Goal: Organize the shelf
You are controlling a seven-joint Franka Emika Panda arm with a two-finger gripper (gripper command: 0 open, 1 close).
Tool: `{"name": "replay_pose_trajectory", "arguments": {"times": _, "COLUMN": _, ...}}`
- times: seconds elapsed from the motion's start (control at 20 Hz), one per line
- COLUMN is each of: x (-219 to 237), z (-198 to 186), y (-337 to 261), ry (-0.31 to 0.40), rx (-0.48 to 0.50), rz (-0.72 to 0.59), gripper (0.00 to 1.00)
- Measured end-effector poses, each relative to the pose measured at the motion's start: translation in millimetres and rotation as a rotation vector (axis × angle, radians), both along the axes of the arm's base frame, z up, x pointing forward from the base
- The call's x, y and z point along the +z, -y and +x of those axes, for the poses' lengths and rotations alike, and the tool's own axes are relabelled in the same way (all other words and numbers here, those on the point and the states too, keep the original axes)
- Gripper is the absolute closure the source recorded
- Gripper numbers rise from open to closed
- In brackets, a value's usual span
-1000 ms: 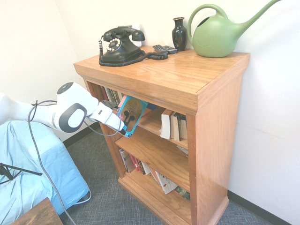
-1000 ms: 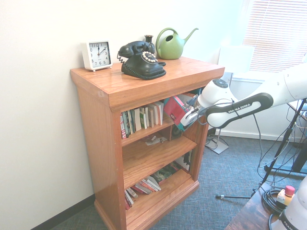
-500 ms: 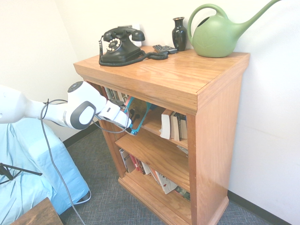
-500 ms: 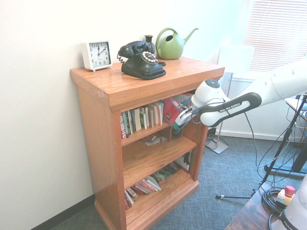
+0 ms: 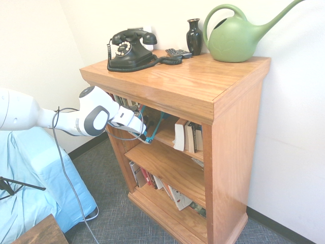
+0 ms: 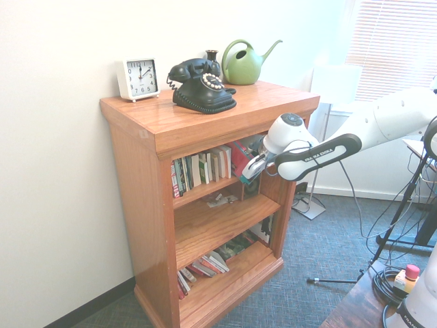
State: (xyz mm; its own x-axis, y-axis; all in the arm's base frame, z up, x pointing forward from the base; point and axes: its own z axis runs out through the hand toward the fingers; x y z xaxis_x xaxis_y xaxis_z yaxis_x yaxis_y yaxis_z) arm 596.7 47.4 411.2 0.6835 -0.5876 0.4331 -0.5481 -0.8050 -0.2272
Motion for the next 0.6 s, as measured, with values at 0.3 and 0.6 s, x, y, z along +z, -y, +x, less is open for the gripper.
{"name": "replay_pose_trajectory", "arguments": {"times": 0.3, "x": 6, "z": 10, "y": -1, "ry": 0.018, "rx": 0.003, "rz": -0.012, "gripper": 0.0}}
{"name": "replay_pose_trajectory", "arguments": {"times": 0.6, "x": 11, "z": 17, "y": -3, "ry": 0.025, "rx": -0.004, "rz": -0.006, "gripper": 0.0}}
